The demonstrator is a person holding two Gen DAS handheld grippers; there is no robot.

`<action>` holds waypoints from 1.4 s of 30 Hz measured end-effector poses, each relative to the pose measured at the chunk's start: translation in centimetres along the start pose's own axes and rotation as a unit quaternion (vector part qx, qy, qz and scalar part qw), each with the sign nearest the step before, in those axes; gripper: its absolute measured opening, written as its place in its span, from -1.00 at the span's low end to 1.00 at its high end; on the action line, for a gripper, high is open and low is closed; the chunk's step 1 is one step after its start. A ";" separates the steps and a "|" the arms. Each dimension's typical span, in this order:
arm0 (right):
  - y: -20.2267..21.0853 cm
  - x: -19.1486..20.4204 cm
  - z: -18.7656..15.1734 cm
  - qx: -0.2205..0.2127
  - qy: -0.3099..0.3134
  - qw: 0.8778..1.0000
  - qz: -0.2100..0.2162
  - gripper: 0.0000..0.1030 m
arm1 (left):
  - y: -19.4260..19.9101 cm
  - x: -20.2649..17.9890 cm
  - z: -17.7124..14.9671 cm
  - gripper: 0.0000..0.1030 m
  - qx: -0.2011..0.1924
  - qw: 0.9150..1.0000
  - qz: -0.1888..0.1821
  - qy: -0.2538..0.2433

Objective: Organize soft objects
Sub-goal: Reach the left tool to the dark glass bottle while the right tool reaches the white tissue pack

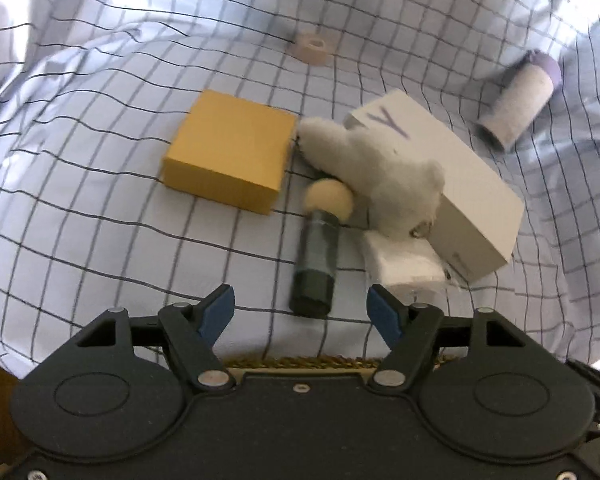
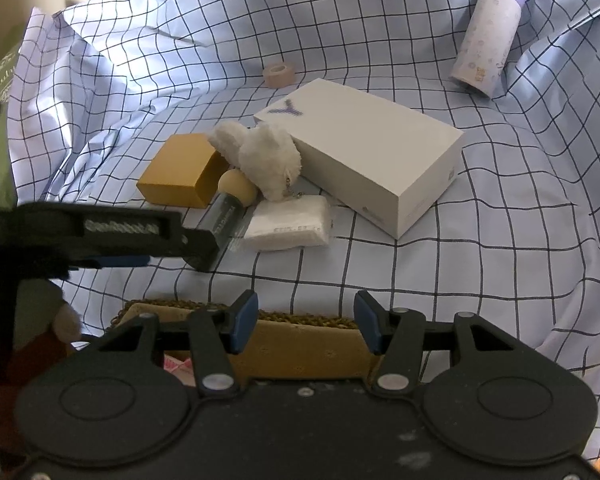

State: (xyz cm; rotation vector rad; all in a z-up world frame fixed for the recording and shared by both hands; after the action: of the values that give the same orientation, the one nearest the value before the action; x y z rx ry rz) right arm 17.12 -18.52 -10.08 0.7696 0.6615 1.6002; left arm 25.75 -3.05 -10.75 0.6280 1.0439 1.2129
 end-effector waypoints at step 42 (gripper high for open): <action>-2.9 1.4 1.9 -0.002 0.005 1.000 -0.015 0.10 | -1.3 6.6 3.6 0.41 -0.020 0.990 0.132 0.041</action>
State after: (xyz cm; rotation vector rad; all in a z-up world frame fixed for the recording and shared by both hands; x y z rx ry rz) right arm 20.20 -16.73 -10.95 0.7466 0.6736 1.5778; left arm 29.59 3.37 -12.33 0.7061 1.0235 1.4977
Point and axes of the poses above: each gripper's, at about its wrist camera, not at the fingertips, and y roughly against the way its jaws point, x to its left, z to its top, the point moved 5 cm from there along -y, roughly the way its jaws point, and after that the axes turned 9 degrees about y, right-handed, at the moved point
